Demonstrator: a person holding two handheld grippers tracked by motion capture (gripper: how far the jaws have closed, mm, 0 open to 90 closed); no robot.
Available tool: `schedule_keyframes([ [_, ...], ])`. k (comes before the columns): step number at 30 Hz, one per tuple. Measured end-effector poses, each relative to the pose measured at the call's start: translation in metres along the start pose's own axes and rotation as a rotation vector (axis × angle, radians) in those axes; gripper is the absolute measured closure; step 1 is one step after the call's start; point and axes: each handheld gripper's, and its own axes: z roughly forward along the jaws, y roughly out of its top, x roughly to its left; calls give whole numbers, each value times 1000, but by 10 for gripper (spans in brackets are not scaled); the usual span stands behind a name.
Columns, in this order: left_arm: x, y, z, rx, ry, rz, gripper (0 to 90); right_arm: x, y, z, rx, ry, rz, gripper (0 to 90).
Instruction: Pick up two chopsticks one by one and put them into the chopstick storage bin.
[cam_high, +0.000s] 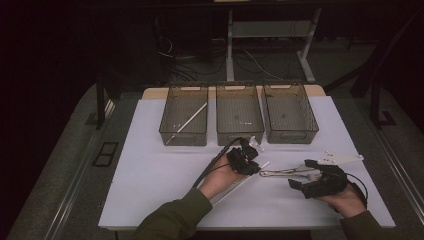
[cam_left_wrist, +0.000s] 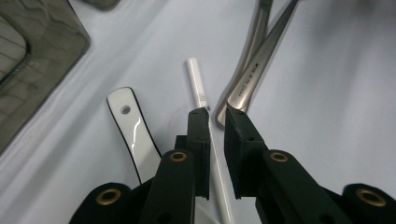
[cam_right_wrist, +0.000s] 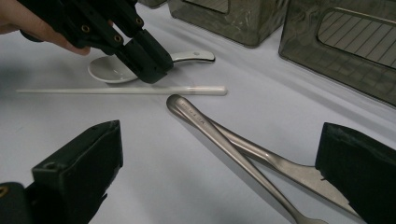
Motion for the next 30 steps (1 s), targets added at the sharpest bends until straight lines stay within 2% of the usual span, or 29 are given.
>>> schedule_keyframes([
  [8,-4,-8,4,21,11,-30,769,-1,0,-1,-1,-1,5,7],
  [9,-3,-8,4,38,10,-15,769,-1,0,-1,-2,-1,5,7],
  [12,-6,-10,7,41,19,-25,771,0,0,0,-2,0,3,7],
  [13,-6,-10,6,53,22,-15,780,0,0,-1,-2,1,4,7],
  [17,-8,-11,7,42,44,-21,807,0,0,0,-3,0,1,7],
  [22,-8,-12,8,27,47,-78,829,0,0,1,-2,0,-6,7],
  [30,-9,-10,6,40,48,-111,841,0,0,1,0,1,-5,7],
])
